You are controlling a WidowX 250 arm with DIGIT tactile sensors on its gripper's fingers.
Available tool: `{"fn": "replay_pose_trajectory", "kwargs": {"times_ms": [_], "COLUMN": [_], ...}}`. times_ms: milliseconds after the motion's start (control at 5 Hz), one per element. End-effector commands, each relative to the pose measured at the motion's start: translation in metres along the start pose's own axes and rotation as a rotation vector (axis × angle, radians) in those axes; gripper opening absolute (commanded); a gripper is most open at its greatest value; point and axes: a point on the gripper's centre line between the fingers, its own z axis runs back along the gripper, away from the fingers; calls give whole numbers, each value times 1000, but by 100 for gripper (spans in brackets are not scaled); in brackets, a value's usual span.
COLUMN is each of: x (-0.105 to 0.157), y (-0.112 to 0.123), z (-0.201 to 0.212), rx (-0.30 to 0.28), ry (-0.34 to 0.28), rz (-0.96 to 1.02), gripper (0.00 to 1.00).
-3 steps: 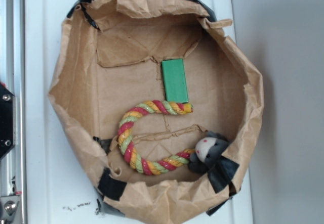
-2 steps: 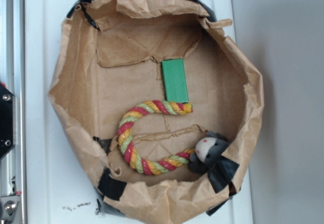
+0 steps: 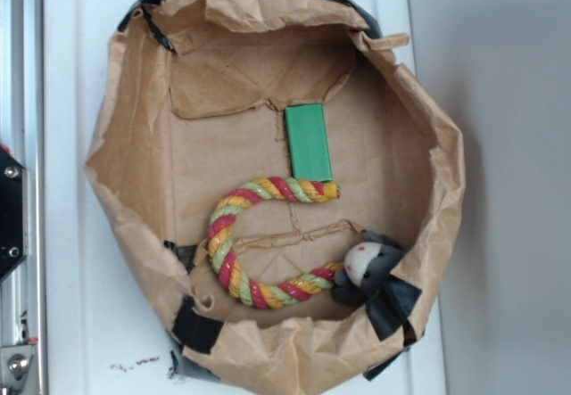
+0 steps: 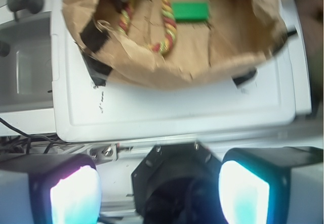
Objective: Grab the multicolored rope.
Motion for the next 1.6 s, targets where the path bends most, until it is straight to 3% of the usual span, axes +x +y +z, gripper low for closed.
{"fn": "replay_pose_trajectory", "kwargs": {"times_ms": [0, 600, 800, 1000, 1400], "x": [73, 73, 90, 125, 175], "y": [-33, -33, -36, -39, -29], "z": [-6, -6, -11, -18, -69], "rx": [0, 0, -20, -59, -133], "ry": [15, 15, 14, -7, -84], "rz": [143, 143, 197, 283, 377], "gripper": [100, 100, 100, 100, 100]}}
